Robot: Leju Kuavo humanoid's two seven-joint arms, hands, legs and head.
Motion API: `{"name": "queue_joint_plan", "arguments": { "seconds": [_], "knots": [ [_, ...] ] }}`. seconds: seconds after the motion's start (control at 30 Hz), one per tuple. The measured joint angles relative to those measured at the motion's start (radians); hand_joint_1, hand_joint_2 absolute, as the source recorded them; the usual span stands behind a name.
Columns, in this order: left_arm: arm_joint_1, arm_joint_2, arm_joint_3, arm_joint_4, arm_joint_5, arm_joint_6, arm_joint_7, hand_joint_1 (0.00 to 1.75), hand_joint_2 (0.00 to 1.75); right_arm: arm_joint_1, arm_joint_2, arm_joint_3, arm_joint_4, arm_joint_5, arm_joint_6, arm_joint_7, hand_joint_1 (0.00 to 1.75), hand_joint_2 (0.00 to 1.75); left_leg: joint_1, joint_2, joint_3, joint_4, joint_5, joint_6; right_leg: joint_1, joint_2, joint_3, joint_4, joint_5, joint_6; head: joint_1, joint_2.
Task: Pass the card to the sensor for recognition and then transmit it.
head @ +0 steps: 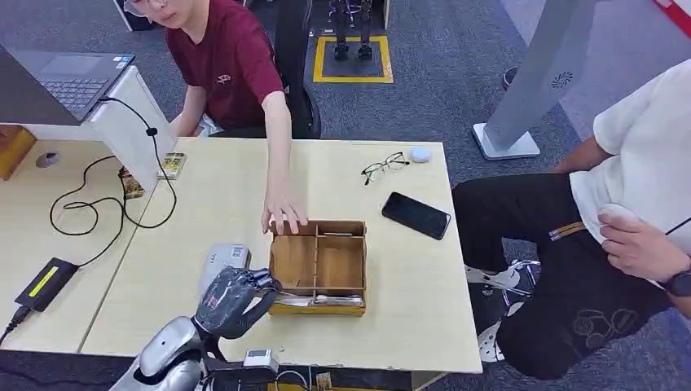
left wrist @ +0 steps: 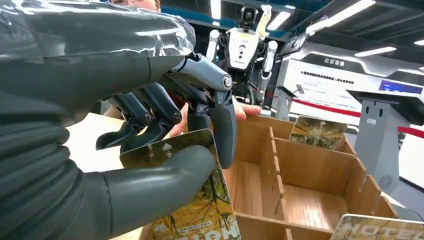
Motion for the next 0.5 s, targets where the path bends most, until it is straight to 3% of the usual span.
{"name": "queue_joint_plan", "arguments": {
  "seconds": [0.5],
  "knots": [
    [-0.007, 0.016, 0.023, -0.043, 0.005, 0.009, 0.000, 1.75, 1.75, 0.000, 0.000, -0.002, 0.000, 0.001, 0.002, 0.000, 0.00, 1.75, 0.000, 0.000, 0.000, 0.000, 0.000, 0.000, 0.000, 0.000, 0.000, 0.000, 0.000, 0.000, 0.000, 0.000]
  ]
}}
